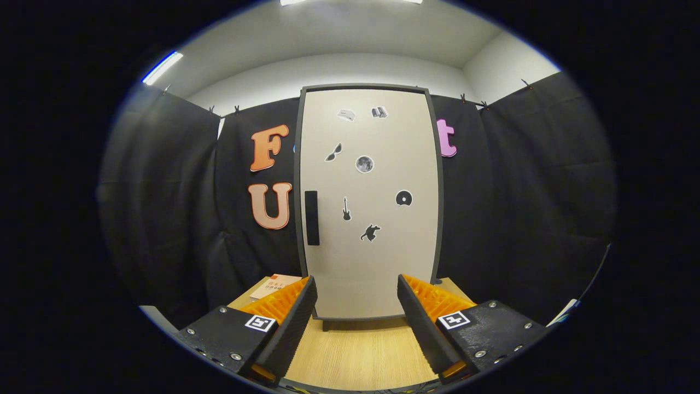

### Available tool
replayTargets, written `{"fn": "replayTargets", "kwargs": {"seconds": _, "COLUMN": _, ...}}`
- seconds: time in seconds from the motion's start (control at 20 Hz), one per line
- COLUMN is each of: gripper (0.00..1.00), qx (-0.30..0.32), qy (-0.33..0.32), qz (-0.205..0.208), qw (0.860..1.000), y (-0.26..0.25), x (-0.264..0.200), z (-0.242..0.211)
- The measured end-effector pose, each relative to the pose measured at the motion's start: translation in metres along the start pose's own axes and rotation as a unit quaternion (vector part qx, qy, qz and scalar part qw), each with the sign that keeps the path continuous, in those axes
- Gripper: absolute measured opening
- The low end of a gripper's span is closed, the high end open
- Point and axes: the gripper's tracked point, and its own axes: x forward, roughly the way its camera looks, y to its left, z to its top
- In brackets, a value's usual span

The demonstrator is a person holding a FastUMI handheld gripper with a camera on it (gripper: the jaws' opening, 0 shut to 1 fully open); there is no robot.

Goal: Open the shoe cabinet door, grab the shoes and put them into the shoe cabinet, then close the shoe cabinet door.

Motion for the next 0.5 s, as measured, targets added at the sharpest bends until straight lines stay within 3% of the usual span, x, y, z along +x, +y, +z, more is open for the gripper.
{"fn": "replayTargets", "kwargs": {"seconds": 0.5, "gripper": 0.93, "qx": 0.008, "qy": 0.001, "qz": 0.008, "qw": 1.000, "y": -0.0019, "x": 0.0055, "z": 0.0002}}
